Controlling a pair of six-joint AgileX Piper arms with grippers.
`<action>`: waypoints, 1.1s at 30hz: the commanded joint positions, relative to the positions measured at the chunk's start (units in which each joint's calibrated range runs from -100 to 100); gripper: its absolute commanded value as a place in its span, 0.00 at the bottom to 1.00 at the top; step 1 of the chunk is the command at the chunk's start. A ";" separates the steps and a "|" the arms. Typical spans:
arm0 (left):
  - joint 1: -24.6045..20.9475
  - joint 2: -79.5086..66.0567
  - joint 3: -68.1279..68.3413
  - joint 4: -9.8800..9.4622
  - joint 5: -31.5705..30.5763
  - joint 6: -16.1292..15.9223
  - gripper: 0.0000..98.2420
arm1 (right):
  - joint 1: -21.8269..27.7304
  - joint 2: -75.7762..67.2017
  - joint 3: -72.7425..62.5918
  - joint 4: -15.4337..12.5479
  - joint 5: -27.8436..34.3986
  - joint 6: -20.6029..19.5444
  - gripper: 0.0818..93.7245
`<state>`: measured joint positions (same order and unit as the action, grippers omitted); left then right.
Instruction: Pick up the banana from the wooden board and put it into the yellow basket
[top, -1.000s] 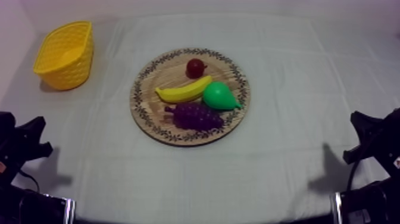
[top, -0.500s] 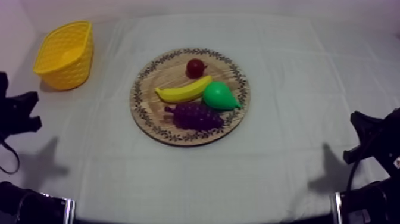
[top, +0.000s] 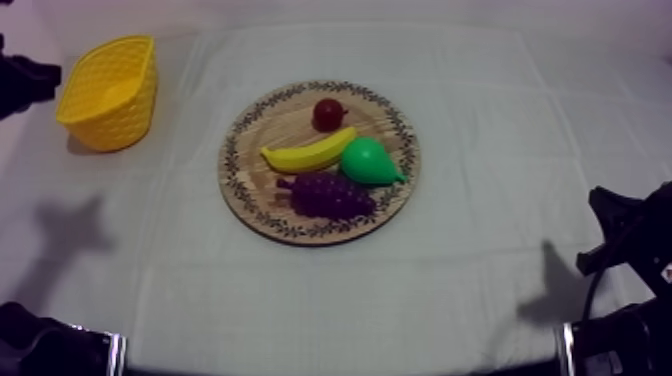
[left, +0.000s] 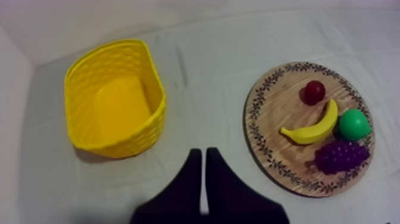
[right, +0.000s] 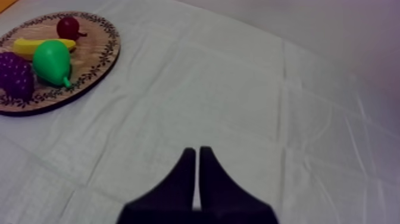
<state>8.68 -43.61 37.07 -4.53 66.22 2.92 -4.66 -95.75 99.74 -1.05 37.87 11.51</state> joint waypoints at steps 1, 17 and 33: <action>0.28 7.38 -10.37 0.04 5.37 0.67 0.00 | -0.01 -0.01 0.04 0.00 0.03 -0.01 0.00; 2.03 33.40 -34.72 2.12 22.92 4.44 0.00 | -0.01 -0.01 0.04 0.00 0.03 -0.01 0.00; 8.25 49.33 -49.47 2.82 32.73 3.71 0.00 | -0.01 -0.01 0.04 0.00 0.03 -0.01 0.00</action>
<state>15.82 4.52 -10.45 -1.70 98.81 6.52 -4.66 -95.75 99.74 -1.05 37.87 11.54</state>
